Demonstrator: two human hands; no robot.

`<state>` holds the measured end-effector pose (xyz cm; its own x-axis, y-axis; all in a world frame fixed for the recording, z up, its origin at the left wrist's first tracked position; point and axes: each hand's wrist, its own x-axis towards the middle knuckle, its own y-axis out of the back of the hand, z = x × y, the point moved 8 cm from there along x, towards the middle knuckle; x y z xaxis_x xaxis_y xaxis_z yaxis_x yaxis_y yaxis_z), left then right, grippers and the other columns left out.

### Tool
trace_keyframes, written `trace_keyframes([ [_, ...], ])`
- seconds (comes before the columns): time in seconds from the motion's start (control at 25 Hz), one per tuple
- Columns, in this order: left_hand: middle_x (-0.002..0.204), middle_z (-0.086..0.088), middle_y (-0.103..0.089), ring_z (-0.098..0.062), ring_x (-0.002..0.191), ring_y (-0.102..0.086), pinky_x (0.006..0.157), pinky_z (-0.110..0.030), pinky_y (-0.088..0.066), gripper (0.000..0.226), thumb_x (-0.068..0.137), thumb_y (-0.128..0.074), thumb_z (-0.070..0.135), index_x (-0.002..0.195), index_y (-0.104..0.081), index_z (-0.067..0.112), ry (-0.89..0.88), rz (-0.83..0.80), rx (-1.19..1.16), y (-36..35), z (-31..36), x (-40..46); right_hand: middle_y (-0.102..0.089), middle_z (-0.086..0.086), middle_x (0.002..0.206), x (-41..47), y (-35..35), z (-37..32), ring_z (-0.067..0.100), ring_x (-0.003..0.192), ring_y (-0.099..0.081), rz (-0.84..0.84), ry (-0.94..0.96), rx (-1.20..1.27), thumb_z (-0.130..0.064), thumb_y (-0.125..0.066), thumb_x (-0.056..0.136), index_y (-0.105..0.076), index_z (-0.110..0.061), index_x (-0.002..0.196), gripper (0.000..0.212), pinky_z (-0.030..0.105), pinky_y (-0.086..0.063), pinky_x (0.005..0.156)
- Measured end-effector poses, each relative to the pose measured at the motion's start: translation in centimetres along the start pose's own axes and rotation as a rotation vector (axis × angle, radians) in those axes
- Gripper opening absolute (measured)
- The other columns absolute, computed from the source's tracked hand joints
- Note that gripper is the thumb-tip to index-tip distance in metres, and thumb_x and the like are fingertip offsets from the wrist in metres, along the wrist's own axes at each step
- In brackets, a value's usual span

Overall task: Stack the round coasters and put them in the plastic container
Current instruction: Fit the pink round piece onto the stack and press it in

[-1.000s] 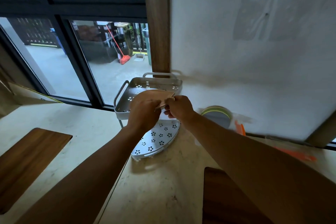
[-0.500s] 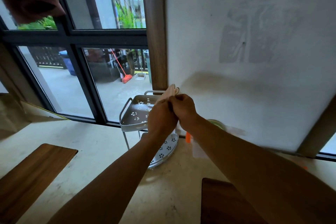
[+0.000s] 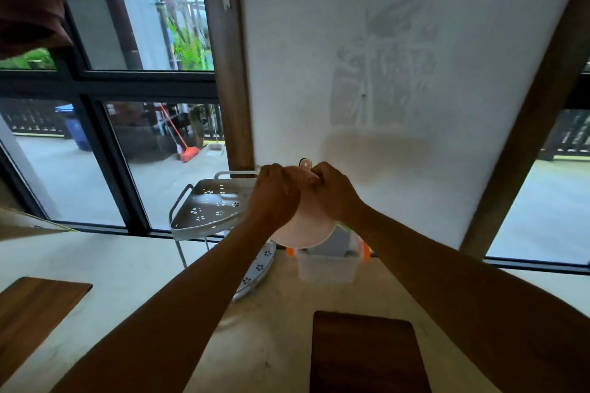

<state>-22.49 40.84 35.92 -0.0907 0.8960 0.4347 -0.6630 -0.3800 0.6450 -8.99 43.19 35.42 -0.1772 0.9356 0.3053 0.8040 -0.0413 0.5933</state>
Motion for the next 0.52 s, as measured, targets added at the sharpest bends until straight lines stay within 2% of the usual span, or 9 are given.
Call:
trace_keyframes([
  [0.12,0.119,-0.015,-0.062,-0.032,0.104,-0.06,0.081,-0.038,-0.049,0.035,0.092,-0.058,0.023,0.123,-0.05,0.01,0.068,-0.009,-0.03,-1.1,-0.9,-0.3,-0.066,0.009,0.096,-1.0,1.4,1.9,0.023,0.077,-0.059,-0.038,0.087,-0.172,-0.027,-0.04,0.099,-0.051,-0.023,0.1,0.012,0.032,-0.043,0.062],
  [0.16,0.121,-0.014,-0.063,-0.031,0.107,-0.06,0.084,-0.037,-0.047,0.037,0.091,-0.06,0.022,0.126,-0.052,0.01,0.046,-0.017,0.0,-1.6,-1.1,-0.3,-0.065,0.011,0.098,-1.3,1.8,2.6,0.026,0.079,-0.06,-0.054,0.105,-0.223,-0.021,-0.039,0.099,-0.052,-0.022,0.103,0.014,0.036,-0.047,0.064],
  [0.2,0.12,-0.012,-0.065,-0.028,0.106,-0.061,0.084,-0.034,-0.046,0.034,0.09,-0.062,0.021,0.123,-0.057,0.011,0.012,-0.039,0.055,-2.2,-1.1,-0.3,-0.065,0.011,0.098,-1.5,2.3,3.4,0.027,0.079,-0.061,-0.063,0.113,-0.261,-0.018,-0.038,0.099,-0.052,-0.022,0.106,0.016,0.038,-0.05,0.065],
  [0.28,0.107,-0.008,-0.072,-0.022,0.096,-0.066,0.077,-0.027,-0.045,0.019,0.089,-0.064,0.019,0.106,-0.069,0.013,-0.038,-0.096,0.125,-3.4,-1.1,-0.2,-0.064,0.008,0.093,-1.6,3.0,5.1,0.026,0.076,-0.061,-0.064,0.12,-0.29,-0.016,-0.038,0.099,-0.051,-0.023,0.104,0.016,0.033,-0.047,0.06],
  [0.36,0.095,-0.006,-0.075,-0.021,0.086,-0.069,0.074,-0.029,-0.052,0.011,0.086,-0.065,0.018,0.094,-0.072,0.013,-0.031,-0.147,0.112,-4.6,-1.3,0.0,-0.061,0.003,0.087,-1.5,3.3,6.8,0.019,0.071,-0.059,-0.072,0.121,-0.283,-0.017,-0.038,0.098,-0.048,-0.03,0.099,0.016,0.028,-0.04,0.055],
  [0.44,0.088,-0.005,-0.075,-0.022,0.08,-0.069,0.074,-0.034,-0.056,0.012,0.086,-0.065,0.022,0.091,-0.073,0.014,-0.018,-0.184,0.12,-5.8,-1.8,0.2,-0.059,0.0,0.085,-1.1,3.2,8.2,0.011,0.069,-0.057,-0.089,0.121,-0.267,-0.019,-0.039,0.098,-0.045,-0.037,0.095,0.019,0.026,-0.038,0.053],
  [0.52,0.086,-0.005,-0.075,-0.022,0.078,-0.068,0.072,-0.035,-0.056,0.014,0.086,-0.064,0.026,0.088,-0.073,0.015,-0.026,-0.212,0.157,-7.1,-2.3,0.5,-0.06,0.001,0.085,-0.4,2.7,9.6,0.014,0.071,-0.058,-0.101,0.118,-0.247,-0.02,-0.039,0.098,-0.045,-0.038,0.095,0.02,0.027,-0.04,0.053],
])
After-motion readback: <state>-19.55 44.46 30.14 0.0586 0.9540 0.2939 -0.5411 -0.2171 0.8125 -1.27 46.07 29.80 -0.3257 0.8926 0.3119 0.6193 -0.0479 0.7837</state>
